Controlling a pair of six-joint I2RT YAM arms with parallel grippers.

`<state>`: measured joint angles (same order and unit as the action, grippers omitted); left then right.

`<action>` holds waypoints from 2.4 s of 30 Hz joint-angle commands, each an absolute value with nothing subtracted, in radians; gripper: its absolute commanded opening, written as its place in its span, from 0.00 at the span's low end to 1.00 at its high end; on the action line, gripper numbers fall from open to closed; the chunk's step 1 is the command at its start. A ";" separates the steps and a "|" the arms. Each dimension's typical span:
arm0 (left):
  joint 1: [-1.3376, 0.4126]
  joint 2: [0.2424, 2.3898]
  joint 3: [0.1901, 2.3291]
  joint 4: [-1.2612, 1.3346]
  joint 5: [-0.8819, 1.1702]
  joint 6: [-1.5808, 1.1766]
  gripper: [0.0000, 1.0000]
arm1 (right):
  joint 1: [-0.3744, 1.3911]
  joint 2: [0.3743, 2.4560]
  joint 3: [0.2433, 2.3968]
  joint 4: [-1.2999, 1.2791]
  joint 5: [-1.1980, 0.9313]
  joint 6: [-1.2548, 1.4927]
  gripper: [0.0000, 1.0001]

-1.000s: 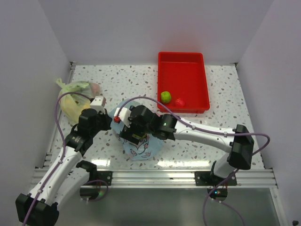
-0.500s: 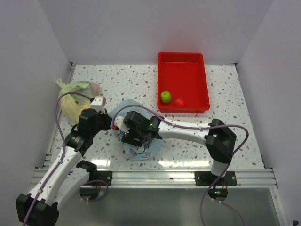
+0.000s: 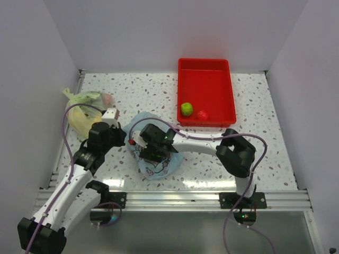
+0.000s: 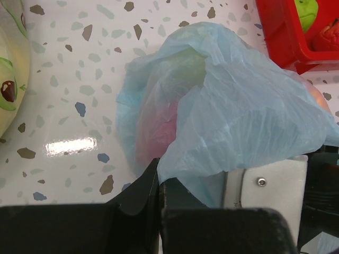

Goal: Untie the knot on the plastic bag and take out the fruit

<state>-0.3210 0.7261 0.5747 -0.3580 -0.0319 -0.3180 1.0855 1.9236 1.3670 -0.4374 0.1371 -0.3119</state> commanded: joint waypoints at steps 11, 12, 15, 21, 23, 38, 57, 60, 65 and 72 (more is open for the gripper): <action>-0.314 0.729 0.578 -0.324 -0.017 -0.296 0.00 | 1.086 1.898 1.345 -0.390 0.017 -0.278 0.51; -0.314 0.729 0.577 -0.324 -0.017 -0.295 0.00 | 1.086 1.869 1.335 -0.388 0.014 -0.275 0.45; -0.314 0.729 0.577 -0.324 -0.017 -0.295 0.00 | 1.086 1.816 1.322 -0.396 0.003 -0.268 0.33; -0.314 0.730 0.577 -0.324 -0.017 -0.295 0.00 | 1.086 1.665 1.319 -0.425 -0.031 -0.249 0.31; -0.314 0.730 0.577 -0.324 -0.015 -0.295 0.00 | 1.086 1.613 1.319 -0.423 -0.032 -0.239 0.30; -0.314 0.727 0.578 -0.325 -0.015 -0.295 0.00 | 0.991 1.427 1.319 -0.230 -0.007 -0.107 0.28; -0.314 0.722 0.578 -0.327 -0.018 -0.295 0.00 | 0.312 1.658 1.301 -0.264 0.272 0.248 0.43; -0.314 0.721 0.577 -0.325 -0.018 -0.295 0.00 | 0.290 1.733 1.334 -0.299 0.256 0.271 0.52; -0.314 0.724 0.577 -0.325 -0.015 -0.295 0.00 | 0.275 1.776 1.336 -0.325 0.291 0.296 0.89; -0.314 0.723 0.577 -0.324 -0.014 -0.291 0.00 | 0.275 1.686 1.301 -0.327 0.278 0.302 0.99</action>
<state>-0.3210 0.7303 0.5747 -0.3573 -0.0288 -0.3176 0.2756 1.7824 1.2915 -0.3428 0.2783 0.2775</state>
